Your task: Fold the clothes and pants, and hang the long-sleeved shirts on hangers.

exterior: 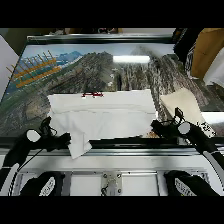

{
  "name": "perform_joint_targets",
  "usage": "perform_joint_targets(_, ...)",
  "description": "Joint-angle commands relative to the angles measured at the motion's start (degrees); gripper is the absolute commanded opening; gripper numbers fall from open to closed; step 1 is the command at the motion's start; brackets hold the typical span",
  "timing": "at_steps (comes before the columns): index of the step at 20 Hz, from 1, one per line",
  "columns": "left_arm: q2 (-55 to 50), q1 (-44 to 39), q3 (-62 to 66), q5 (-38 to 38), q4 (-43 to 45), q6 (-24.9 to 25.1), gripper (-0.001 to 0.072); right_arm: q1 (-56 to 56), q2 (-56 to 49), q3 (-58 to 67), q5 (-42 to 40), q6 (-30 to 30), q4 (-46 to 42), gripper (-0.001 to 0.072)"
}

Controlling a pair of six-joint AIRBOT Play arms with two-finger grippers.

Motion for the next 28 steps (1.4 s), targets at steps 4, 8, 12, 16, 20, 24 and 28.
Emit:
perform_joint_targets(4, 4.8, 12.1, 11.4, -14.3, 3.7, 9.2, 0.0014, -0.9, 1.2, 10.9, 21.0, -1.8, -16.2, 0.0009)
perform_joint_targets(8, 3.6, 12.3, 15.3, -14.2, 3.6, 10.3, 0.0014, -0.9, 0.2, 17.2, 22.2, -1.9, -16.2, 0.0009)
perform_joint_targets(12, -4.5, 12.3, 23.4, -14.2, 3.6, 11.6, 0.0014, -0.8, -5.6, 24.8, 24.4, -3.3, -16.2, 0.0009)
perform_joint_targets(16, -14.3, 10.9, 32.4, -13.2, 3.3, 13.7, 0.0014, -0.8, -13.9, 34.3, 24.6, -3.3, -16.2, 0.0009)
perform_joint_targets(20, -24.5, 8.2, 41.5, -9.7, 3.3, 13.6, 0.0014, -0.8, -23.3, 44.1, 24.6, -3.3, -16.0, 0.0009)
perform_joint_targets(24, -34.0, 5.7, 50.1, -8.4, 3.3, 13.5, 0.0014, -0.8, -30.9, 51.4, 23.7, -3.2, -16.0, 0.0009)
perform_joint_targets(28, -43.2, 4.4, 58.2, -8.8, 3.2, 13.4, 0.0014, -0.7, -34.7, 53.3, 18.3, -3.3, -14.2, 0.0009)
